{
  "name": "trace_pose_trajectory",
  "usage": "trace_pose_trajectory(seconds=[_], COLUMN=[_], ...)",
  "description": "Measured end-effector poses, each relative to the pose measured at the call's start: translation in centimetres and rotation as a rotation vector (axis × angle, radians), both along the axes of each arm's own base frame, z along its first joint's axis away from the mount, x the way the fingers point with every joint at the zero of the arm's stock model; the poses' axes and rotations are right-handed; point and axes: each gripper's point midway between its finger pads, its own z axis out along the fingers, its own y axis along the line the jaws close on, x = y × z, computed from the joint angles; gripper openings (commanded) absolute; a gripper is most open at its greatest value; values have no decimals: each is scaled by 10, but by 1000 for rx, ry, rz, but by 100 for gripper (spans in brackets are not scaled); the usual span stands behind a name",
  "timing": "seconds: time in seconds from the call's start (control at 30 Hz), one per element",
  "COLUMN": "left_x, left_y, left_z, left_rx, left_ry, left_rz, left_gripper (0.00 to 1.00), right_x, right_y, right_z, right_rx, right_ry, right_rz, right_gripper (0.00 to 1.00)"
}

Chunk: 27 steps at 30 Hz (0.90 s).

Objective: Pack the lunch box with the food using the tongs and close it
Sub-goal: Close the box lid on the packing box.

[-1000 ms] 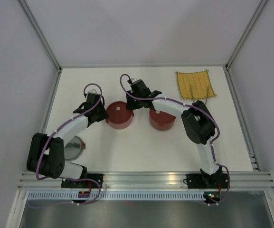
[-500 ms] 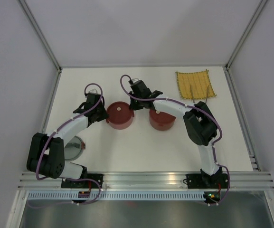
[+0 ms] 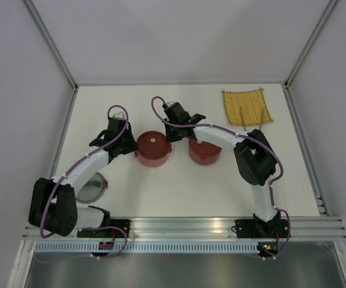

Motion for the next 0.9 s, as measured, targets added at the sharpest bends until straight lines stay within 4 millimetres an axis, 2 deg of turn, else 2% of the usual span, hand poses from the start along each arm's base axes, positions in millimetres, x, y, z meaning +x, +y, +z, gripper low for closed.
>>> trace_pose_trajectory(seconds=[0.03, 0.17, 0.27, 0.43, 0.53, 0.6, 0.63, 0.77, 0.83, 0.9], left_x=[-1, -10, -15, -23, -23, -24, -25, -22, -18, -11], left_y=[-3, -4, -5, -9, -9, -9, -10, -11, -13, -15], left_z=[2, 6, 4, 0, -2, -5, -6, -2, 3, 9], left_rx=[-12, -2, 12, 27, 30, 35, 38, 44, 41, 36], left_ry=[-5, 6, 20, 43, 50, 60, 64, 60, 47, 32], left_rz=[-6, -30, -43, -63, -67, -70, -74, -85, -86, -86], left_gripper=[2, 2, 2, 4, 10, 21, 31, 44, 45, 47], right_x=[-3, -8, -10, -10, -10, -10, -10, -11, -11, -11], right_y=[2, -10, -19, -23, -23, -23, -24, -29, -30, -30], right_z=[2, 4, 4, 3, 3, 3, 2, 0, 2, 4], right_rx=[15, -38, -62, -71, -70, -68, -72, -93, -95, -91], right_ry=[11, 14, 22, 27, 27, 29, 30, 38, 41, 46], right_rz=[4, -3, -18, -25, -26, -30, -31, -45, -52, -56], right_gripper=[0, 1, 0, 2, 13, 28, 38, 53, 61, 63])
